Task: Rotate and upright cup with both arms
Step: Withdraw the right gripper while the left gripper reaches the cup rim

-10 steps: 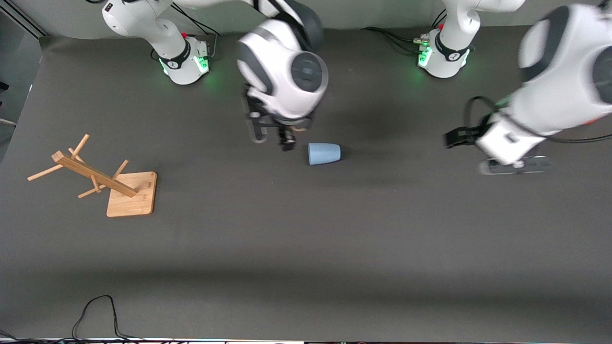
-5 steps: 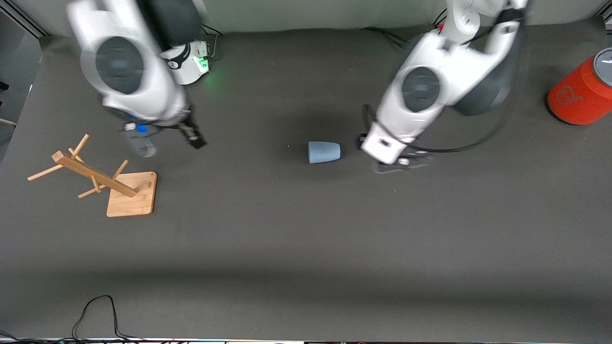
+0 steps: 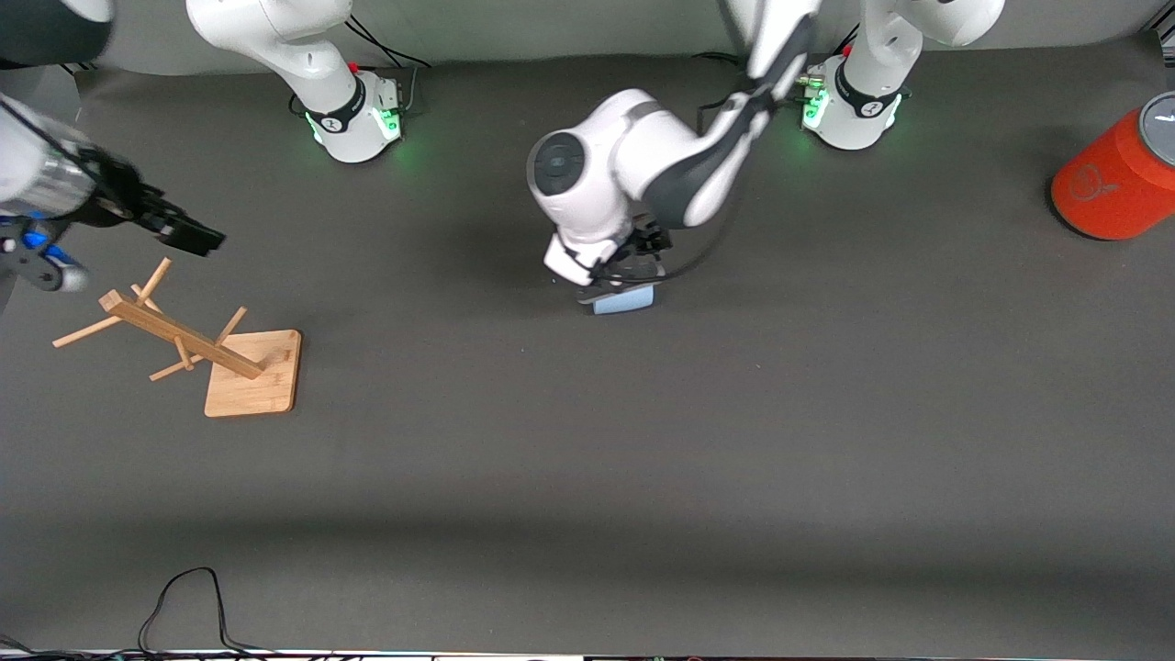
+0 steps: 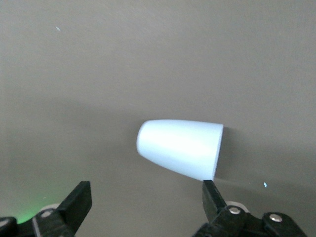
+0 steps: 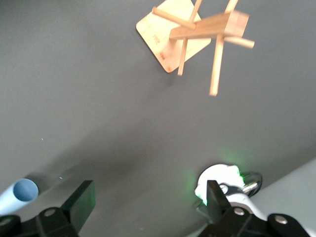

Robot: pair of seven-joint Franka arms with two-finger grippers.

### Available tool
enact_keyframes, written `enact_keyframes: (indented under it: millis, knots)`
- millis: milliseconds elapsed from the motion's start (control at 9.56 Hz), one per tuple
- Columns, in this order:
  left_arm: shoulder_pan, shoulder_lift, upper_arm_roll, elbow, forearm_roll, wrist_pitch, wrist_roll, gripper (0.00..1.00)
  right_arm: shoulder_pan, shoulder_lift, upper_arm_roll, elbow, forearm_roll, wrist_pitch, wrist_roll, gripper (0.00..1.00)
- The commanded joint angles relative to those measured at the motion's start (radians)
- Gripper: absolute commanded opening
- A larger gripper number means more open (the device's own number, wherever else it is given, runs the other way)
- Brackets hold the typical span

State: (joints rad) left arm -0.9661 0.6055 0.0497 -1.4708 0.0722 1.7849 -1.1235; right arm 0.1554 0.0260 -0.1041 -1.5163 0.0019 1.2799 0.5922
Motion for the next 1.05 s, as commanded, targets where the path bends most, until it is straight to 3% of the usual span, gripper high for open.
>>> enact_keyframes:
  millis: [0, 314, 418, 523, 627, 732, 941]
  knots:
    - [-0.089, 0.109, 0.022, 0.098, 0.092, -0.019, -0.093, 1.00, -0.086, -0.023, 0.046, -0.038, 0.003, 0.073, -0.196, 1.00]
    - [-0.098, 0.192, 0.024, 0.164, 0.139, -0.021, -0.154, 1.00, -0.143, -0.006, 0.047, -0.048, 0.001, 0.197, -0.493, 1.00]
    - [-0.103, 0.210, 0.024, 0.170, 0.165, -0.021, -0.166, 0.95, -0.145, -0.003, 0.044, -0.056, 0.001, 0.226, -0.552, 1.00]
    - [-0.103, 0.220, 0.024, 0.176, 0.184, -0.025, -0.174, 0.76, -0.143, 0.002, 0.041, -0.056, 0.001, 0.245, -0.586, 1.00]
    - [-0.103, 0.220, 0.027, 0.176, 0.190, -0.038, -0.173, 0.40, -0.142, 0.008, 0.041, -0.062, 0.001, 0.272, -0.589, 1.00]
    - [-0.103, 0.220, 0.027, 0.176, 0.216, -0.053, -0.171, 0.12, -0.139, 0.015, 0.041, -0.061, 0.001, 0.298, -0.589, 1.00]
    - [-0.117, 0.232, 0.022, 0.175, 0.251, -0.099, -0.168, 0.06, -0.137, 0.017, 0.041, -0.050, 0.000, 0.303, -0.592, 1.00]
